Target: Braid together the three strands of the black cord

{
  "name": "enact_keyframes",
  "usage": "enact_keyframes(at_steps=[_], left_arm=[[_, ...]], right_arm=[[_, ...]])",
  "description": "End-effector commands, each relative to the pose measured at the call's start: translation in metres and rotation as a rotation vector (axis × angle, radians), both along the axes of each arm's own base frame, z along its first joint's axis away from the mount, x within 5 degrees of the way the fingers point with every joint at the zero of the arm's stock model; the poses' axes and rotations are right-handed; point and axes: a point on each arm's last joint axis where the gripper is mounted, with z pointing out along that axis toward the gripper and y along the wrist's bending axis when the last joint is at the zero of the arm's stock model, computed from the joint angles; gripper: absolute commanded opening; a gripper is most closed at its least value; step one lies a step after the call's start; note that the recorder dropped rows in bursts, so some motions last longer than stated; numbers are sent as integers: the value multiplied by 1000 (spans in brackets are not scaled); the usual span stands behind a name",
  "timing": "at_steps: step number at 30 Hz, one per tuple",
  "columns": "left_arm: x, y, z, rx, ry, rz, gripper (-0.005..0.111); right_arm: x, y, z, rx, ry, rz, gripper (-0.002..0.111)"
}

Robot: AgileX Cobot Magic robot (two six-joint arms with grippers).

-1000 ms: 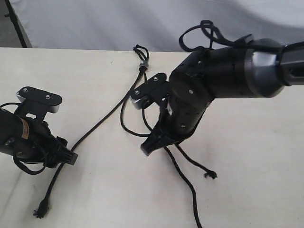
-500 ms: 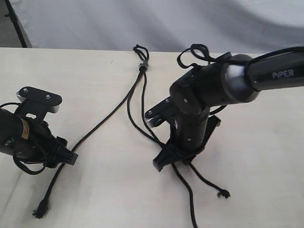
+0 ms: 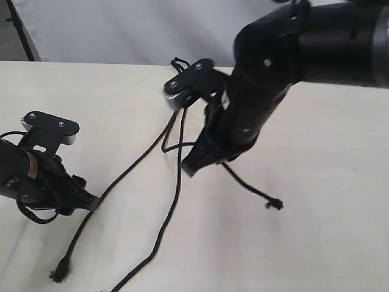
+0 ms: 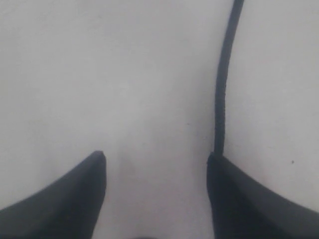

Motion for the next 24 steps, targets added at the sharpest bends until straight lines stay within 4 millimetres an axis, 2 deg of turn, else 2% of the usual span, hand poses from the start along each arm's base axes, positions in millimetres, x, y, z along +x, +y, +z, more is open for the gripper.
enact_keyframes(at_steps=[1,5,9,11,16,19,24], left_arm=[[-2,2,0,-4,7,17,57],[-2,2,0,-4,7,17,57],[-2,2,0,-4,7,17,57],[-2,2,0,-4,7,17,57],[-2,2,0,-4,7,17,57],[-2,2,0,-4,7,17,57],[-2,2,0,-4,7,17,57]], right_arm=[[27,-64,13,4,-32,-216,0],[32,-89,27,98,-71,-329,0],[25,-95,68,205,-257,-336,0],[20,-99,77,185,-297,-323,0],[24,-114,64,51,-304,-462,0],[26,-117,52,8,-291,-478,0],[33,-118,20,-73,-210,-480,0]])
